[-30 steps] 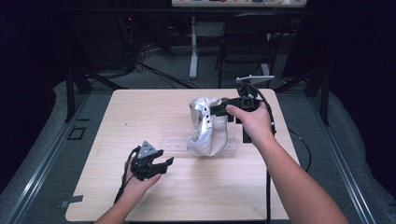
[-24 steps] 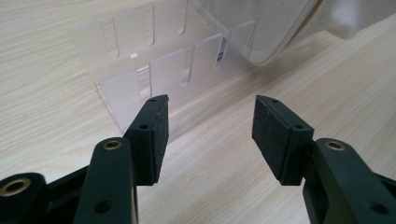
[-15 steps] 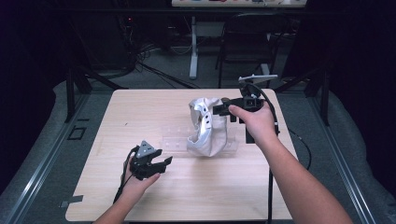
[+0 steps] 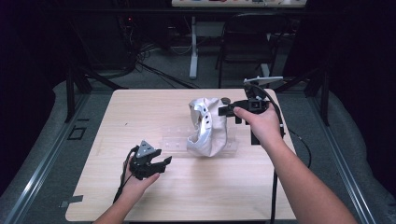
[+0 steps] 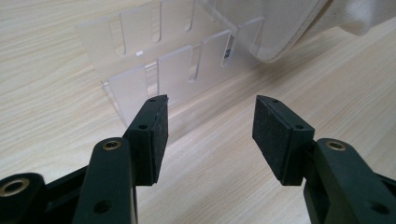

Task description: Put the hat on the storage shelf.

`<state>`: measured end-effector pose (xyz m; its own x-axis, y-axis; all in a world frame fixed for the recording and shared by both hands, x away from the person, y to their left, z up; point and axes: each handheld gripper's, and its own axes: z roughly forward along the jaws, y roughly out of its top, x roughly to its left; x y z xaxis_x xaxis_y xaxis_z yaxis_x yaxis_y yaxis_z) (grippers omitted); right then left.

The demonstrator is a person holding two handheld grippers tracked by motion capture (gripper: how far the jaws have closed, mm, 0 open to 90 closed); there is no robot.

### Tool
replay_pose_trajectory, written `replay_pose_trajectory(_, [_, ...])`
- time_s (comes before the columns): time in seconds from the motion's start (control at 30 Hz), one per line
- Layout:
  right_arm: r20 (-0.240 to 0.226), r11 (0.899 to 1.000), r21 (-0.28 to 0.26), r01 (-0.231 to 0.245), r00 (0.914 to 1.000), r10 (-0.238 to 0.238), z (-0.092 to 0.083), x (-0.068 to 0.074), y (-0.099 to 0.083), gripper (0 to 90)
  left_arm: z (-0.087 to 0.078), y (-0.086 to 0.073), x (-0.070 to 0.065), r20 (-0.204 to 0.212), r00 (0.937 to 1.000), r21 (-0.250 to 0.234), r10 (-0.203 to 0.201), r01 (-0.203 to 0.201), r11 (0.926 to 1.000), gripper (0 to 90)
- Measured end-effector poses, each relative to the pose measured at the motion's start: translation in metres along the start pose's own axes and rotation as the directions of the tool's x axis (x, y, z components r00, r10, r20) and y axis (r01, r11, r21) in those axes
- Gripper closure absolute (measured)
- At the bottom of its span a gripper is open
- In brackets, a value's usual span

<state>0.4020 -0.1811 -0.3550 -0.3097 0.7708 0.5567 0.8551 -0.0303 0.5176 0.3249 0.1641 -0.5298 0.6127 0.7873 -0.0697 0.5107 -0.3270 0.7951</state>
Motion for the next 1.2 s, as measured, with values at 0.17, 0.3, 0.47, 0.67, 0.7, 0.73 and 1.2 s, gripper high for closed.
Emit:
replay_pose_trajectory(0.17, [0.015, 1.000, -0.023, 0.000, 0.9999, 0.000, -0.005, -0.006, -0.002, 56.1, 0.000, 0.000, 0.001, -0.001, 1.0000, 0.000, 0.001, -0.001, 1.0000, 46.5])
replay_pose_trajectory(0.3, [0.030, 0.999, -0.033, -0.005, 0.9995, 0.006, -0.010, -0.013, -0.006, 55.9, 0.000, 0.000, 0.002, -0.004, 1.0000, 0.006, 0.000, 0.000, 1.0000, 46.5])
replay_pose_trajectory(0.47, [0.043, 0.999, -0.042, 0.012, 0.9990, -0.010, -0.015, -0.019, -0.013, 53.6, 0.000, -0.001, 0.001, -0.008, 1.0000, 0.003, -0.001, 0.001, 1.0000, 46.5])
replay_pose_trajectory(0.67, [0.043, 0.999, -0.049, 0.012, 0.9990, -0.010, -0.020, -0.024, -0.019, 53.2, 0.001, -0.001, 0.001, -0.007, 1.0000, 0.008, 0.000, 0.000, 1.0000, 46.5])
replay_pose_trajectory(0.7, [0.039, 0.999, -0.051, 0.011, 0.9992, -0.009, -0.021, -0.024, -0.019, 53.2, 0.001, -0.001, 0.001, -0.008, 1.0000, 0.006, 0.000, 0.000, 1.0000, 46.5])
replay_pose_trajectory(0.73, [0.039, 0.998, -0.055, 0.008, 0.9992, -0.005, -0.022, -0.026, -0.020, 53.2, 0.001, -0.001, 0.001, -0.008, 1.0000, 0.006, -0.001, 0.001, 1.0000, 46.5])
replay_pose_trajectory(1.2, [0.079, 0.996, -0.085, 0.028, 0.9967, -0.021, -0.028, -0.041, -0.037, 51.6, 0.002, -0.002, 0.000, -0.008, 1.0000, 0.013, -0.003, 0.003, 0.9999, 46.5])
